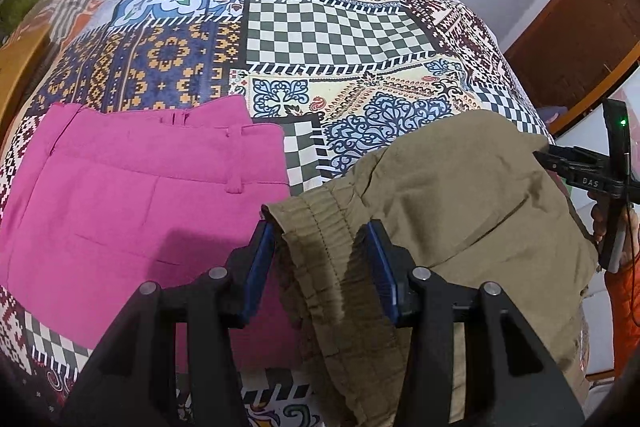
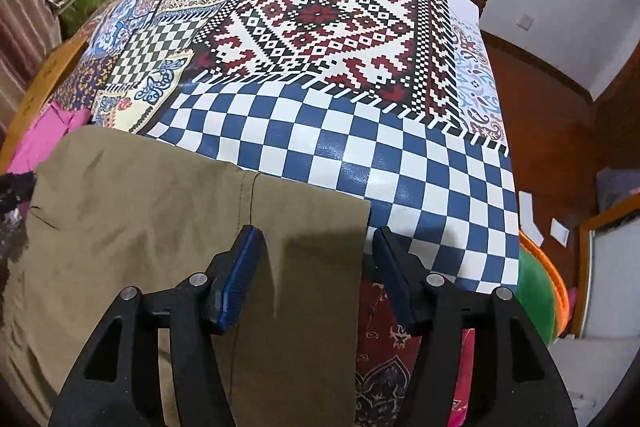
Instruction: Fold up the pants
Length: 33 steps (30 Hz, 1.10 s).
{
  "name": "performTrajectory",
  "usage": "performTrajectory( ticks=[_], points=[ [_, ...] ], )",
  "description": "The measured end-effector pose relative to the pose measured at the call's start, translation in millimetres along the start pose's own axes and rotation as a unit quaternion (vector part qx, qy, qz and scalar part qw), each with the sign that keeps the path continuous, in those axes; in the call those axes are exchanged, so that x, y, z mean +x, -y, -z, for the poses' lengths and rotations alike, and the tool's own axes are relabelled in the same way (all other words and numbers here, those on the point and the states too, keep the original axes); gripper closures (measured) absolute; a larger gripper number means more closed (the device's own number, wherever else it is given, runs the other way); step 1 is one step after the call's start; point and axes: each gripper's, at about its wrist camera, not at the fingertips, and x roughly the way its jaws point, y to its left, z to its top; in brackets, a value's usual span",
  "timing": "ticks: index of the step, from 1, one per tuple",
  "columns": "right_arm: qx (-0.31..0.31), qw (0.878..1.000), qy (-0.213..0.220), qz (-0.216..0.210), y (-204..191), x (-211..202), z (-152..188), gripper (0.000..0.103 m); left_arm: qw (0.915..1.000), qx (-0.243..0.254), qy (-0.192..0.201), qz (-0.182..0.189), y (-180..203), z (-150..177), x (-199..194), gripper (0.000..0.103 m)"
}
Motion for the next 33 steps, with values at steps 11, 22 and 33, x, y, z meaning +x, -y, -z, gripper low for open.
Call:
performTrajectory(
  ticks=[11,22,33],
  points=[
    [0.009,0.998,0.051,0.023,-11,-10,3,0.093,0.9995,0.015,0.006,-0.028,7,-5,4,0.084],
    [0.033,0.988,0.142,0.054,-11,-55,-22,0.095,0.9957,0.017,0.057,-0.07,14,-12,-12,0.099],
    [0.029,0.978,0.203,0.037,-29,-110,-29,0.095,0.9902,0.017,0.129,-0.051,18,-23,-73,0.1]
  ],
)
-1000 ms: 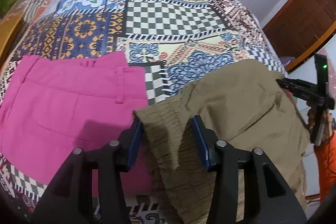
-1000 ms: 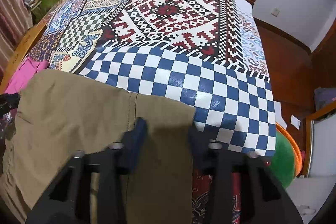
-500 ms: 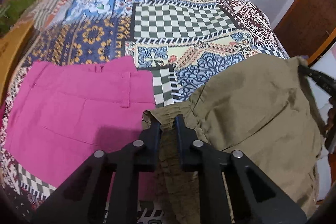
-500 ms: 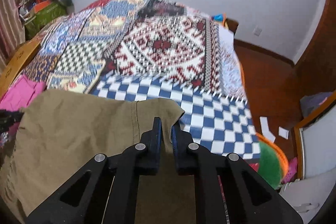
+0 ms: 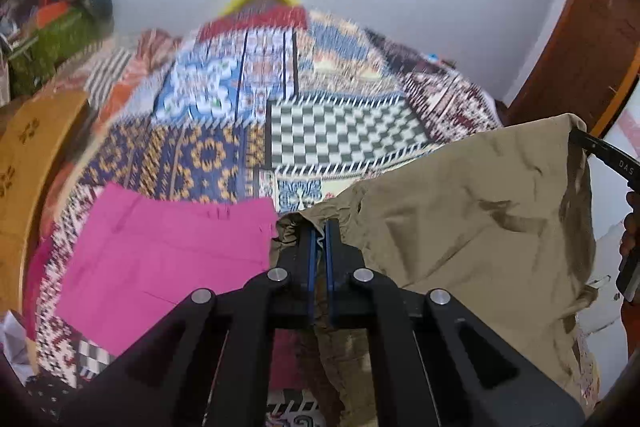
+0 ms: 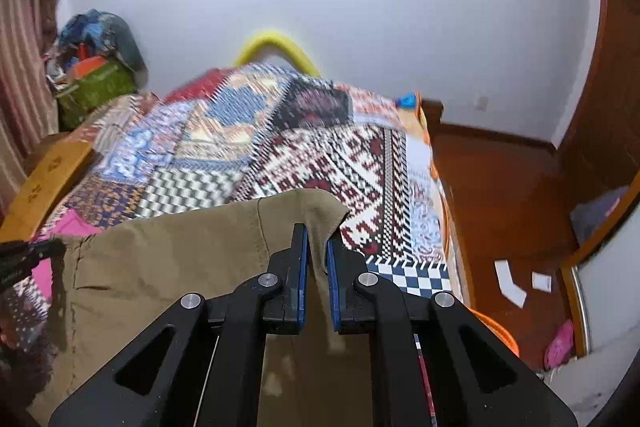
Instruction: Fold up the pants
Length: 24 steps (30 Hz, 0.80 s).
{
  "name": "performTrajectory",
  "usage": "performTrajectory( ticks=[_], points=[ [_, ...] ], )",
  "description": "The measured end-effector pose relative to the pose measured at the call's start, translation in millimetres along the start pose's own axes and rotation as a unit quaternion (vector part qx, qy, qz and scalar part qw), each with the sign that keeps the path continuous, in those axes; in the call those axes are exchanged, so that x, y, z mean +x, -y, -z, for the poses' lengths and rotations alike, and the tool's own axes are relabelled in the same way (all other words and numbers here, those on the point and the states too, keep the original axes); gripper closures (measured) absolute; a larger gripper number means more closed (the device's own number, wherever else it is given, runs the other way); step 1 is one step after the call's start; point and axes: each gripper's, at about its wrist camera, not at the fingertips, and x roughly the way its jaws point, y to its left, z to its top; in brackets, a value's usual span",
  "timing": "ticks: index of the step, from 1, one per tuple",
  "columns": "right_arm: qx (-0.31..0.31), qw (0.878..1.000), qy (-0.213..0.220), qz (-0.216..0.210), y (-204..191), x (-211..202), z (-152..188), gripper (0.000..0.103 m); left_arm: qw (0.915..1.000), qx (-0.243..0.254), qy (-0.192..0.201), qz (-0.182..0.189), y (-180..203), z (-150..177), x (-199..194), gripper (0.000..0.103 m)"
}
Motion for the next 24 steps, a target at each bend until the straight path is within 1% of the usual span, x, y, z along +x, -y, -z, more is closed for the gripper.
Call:
performTrajectory(
  ticks=[3,6,11,16,23,24],
  points=[
    [0.0,1.0,0.012,-0.013,0,-19,-2,0.095,0.9997,0.009,0.018,0.01,5,-3,-24,0.1],
    [0.005,0.999,0.029,-0.026,2,-43,2,0.095,0.9988,0.013,0.037,0.028,11,-2,-52,0.1],
    [0.021,0.997,0.05,-0.047,10,-82,13,0.095,0.9969,0.021,0.052,0.054,20,5,-90,0.1],
    [0.024,0.996,0.057,-0.061,14,-114,29,0.095,0.9955,0.031,0.054,0.071,28,18,-120,0.1],
    [0.034,0.995,0.049,-0.075,14,-144,57,0.095,0.9947,0.03,0.044,0.088,35,45,-150,0.1],
    [0.034,0.996,0.039,-0.077,13,-148,60,0.095,0.9946,0.032,0.043,0.089,37,50,-155,0.1]
  ],
)
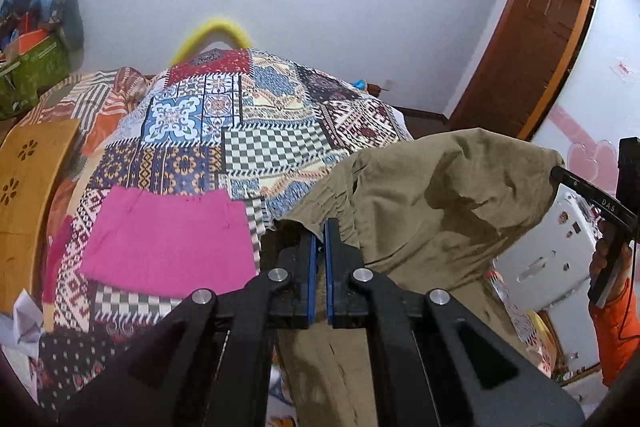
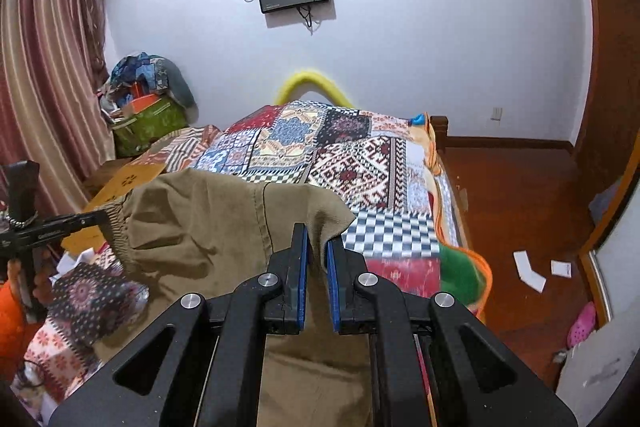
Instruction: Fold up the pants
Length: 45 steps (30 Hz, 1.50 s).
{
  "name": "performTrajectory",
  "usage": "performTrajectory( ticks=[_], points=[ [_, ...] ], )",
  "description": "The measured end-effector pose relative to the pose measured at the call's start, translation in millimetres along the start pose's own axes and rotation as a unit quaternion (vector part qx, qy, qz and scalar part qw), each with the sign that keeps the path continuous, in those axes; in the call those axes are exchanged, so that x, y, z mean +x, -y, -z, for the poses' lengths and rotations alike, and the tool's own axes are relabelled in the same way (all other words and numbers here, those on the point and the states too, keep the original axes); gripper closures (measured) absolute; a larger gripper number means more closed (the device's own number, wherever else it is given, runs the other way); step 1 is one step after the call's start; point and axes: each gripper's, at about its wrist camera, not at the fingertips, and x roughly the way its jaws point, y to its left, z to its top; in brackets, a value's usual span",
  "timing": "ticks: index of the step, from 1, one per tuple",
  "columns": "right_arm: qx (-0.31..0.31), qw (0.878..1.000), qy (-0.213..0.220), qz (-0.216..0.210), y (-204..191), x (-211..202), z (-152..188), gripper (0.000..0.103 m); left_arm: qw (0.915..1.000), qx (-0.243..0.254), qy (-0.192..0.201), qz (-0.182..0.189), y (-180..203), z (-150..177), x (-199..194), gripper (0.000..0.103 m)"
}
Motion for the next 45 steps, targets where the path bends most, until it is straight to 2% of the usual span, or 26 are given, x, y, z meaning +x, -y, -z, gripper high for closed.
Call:
performTrajectory(
  ticks=[8,17,34,41,45],
  points=[
    [0.013,1.0,-0.003,-0.001,-11,-36,27,0.095,0.9999,0.011,-0.007,0.011,24,29,-35,0.1],
    [0.028,0.999,-0.039,0.009,-18,-60,73,0.095,0.9993,0.024,-0.029,0.003,39,73,-56,0.1],
    [0.029,0.987,-0.147,0.051,-21,-55,179,0.095,0.9928,0.058,-0.088,-0.057,49,164,-47,0.1],
    [0.004,0.98,-0.181,0.08,-19,-53,201,0.093,0.9912,0.049,-0.109,-0.059,39,180,-47,0.1],
    [0.01,0.977,-0.193,0.095,-13,-58,207,0.092,0.9893,0.052,-0.12,-0.065,36,184,-51,0.1]
  ],
)
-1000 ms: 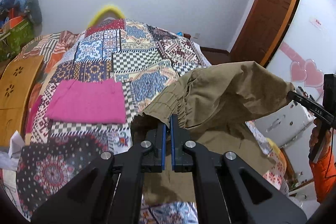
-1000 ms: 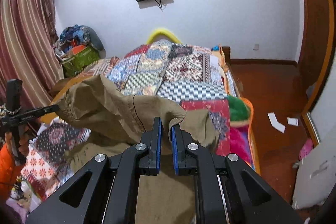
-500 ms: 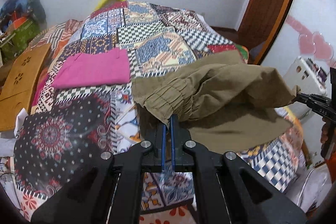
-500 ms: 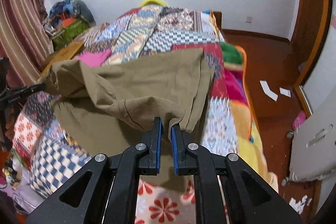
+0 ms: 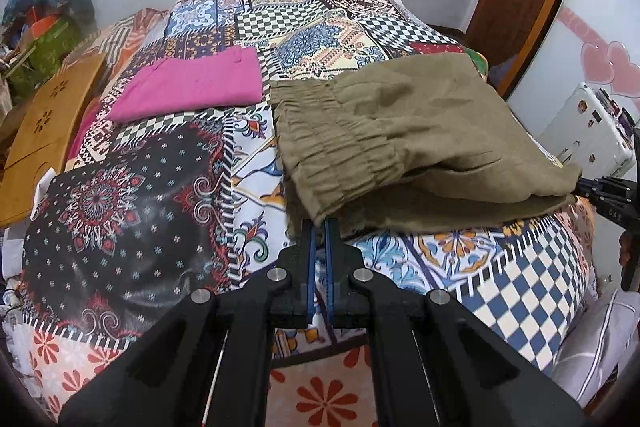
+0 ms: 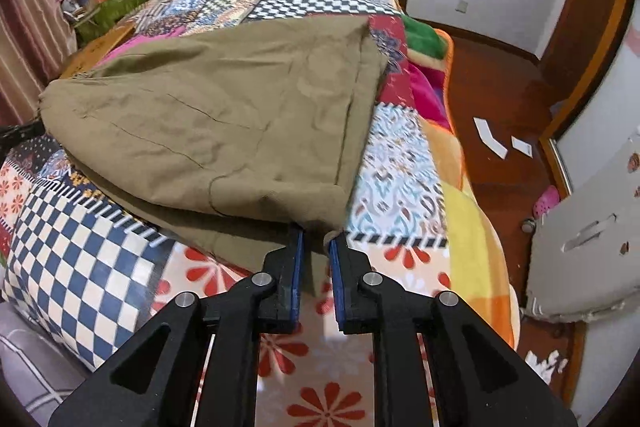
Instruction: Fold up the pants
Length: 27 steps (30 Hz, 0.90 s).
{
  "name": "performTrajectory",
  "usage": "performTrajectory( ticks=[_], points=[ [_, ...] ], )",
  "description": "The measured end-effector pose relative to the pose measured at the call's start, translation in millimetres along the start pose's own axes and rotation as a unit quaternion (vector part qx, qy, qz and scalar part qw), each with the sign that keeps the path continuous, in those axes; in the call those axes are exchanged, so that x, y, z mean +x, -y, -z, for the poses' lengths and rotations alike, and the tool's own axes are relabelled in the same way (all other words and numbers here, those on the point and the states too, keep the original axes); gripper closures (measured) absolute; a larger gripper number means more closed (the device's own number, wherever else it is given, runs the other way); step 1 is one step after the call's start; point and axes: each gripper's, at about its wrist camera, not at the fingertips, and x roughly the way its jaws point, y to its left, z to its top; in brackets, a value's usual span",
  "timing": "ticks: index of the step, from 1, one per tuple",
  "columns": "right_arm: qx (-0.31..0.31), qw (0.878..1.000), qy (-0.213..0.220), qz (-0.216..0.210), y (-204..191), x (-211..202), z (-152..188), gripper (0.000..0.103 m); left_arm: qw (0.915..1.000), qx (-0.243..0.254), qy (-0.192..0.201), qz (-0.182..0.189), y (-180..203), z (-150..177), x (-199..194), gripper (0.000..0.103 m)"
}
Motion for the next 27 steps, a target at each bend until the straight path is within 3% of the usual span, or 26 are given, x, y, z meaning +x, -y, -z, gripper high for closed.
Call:
performTrajectory(
  ticks=[8,11,13,15,17,20,23,27],
  points=[
    [0.019,0.997,0.026,0.065,23,-38,-12,0.091,0.999,0.004,0.043,-0.005,1,-16,-43,0.099],
    [0.021,0.997,0.055,0.045,15,-54,-23,0.089,0.998,0.01,0.063,0.001,10,-31,-53,0.094],
    [0.022,0.998,0.065,0.014,2,-55,-30,0.082,0.9977,0.011,0.067,0.006,17,-38,-51,0.089],
    [0.017,0.998,0.064,-0.006,-10,-48,-33,0.073,0.9983,0.008,0.055,0.014,25,-43,-38,0.088],
    [0.007,0.999,0.048,-0.018,-23,-30,-31,0.073,0.9992,0.007,0.03,0.024,33,-41,-16,0.088],
    [0.006,0.999,0.0,-0.031,-31,5,-21,0.073,0.9998,0.02,-0.002,0.004,40,-31,13,0.088],
    [0.007,0.999,-0.034,-0.026,-27,29,-5,0.073,0.9995,0.018,-0.026,0.006,37,-17,33,0.083],
    [0.02,0.999,-0.041,-0.028,-8,29,0,0.071,0.9994,0.015,-0.028,0.011,34,-9,38,0.079]
  ],
)
